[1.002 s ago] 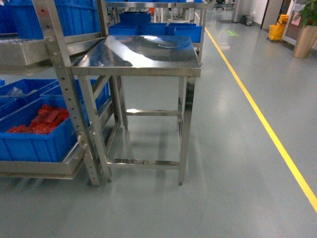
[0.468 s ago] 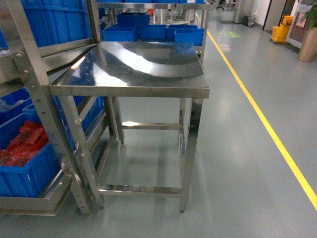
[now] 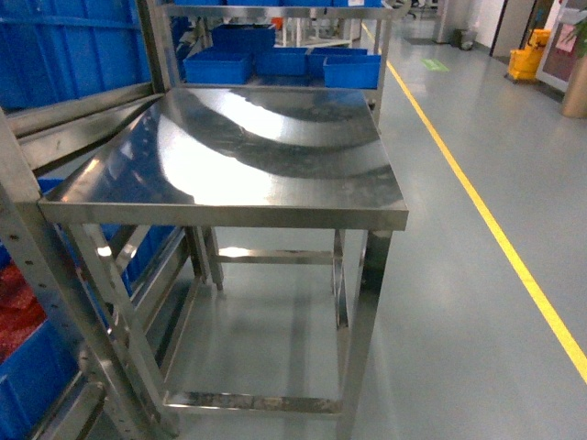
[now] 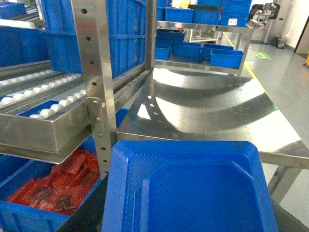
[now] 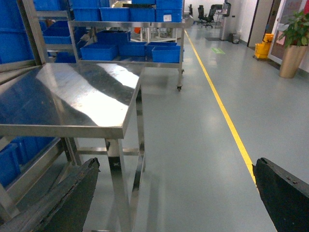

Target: Pick blue part to blue bin on bottom shelf

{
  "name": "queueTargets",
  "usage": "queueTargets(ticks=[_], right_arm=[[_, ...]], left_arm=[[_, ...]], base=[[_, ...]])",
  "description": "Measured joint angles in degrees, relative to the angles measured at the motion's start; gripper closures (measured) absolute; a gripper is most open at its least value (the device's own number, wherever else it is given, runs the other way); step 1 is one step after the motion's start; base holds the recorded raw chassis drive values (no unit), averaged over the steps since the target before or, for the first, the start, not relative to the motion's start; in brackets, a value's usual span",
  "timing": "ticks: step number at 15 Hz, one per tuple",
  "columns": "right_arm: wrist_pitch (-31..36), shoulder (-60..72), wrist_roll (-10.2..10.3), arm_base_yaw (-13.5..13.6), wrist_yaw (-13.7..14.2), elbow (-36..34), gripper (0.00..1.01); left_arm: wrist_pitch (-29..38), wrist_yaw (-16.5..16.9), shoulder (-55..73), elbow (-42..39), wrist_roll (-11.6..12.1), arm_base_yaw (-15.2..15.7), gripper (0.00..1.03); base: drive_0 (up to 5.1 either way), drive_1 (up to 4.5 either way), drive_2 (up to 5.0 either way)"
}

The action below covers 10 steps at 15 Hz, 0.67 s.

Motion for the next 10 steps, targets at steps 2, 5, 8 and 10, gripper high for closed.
queueTargets(ticks=[2,5,8,10], right_arm=[[-0.02,0.0,0.0,0.0,-0.02,0.0,0.03],[0.02,0.0,0.0,0.0,-0.02,0.0,0.03],[-0.04,0.0,0.0,0.0,0.02,0.0,0.03],[-0.07,0.0,0.0,0.0,-0.02,0.0,0.03]], left_arm=[[-0.39,0.04,0.39,0.0,0.0,0.0,0.59],[-0.26,0.02,0.09,0.0,0.0,-0.04,0.59],[-0.22,0.24,0.22,0.0,0.0,-0.04,0.59],[-0.22,0.22,0.22,0.0,0.0,-0.04,0.59]], base=[[-0.1,4.27,-4.4],[0.0,0.0,0.0],[0.0,0.0,0.0],[-4.9,2.46,2.5]])
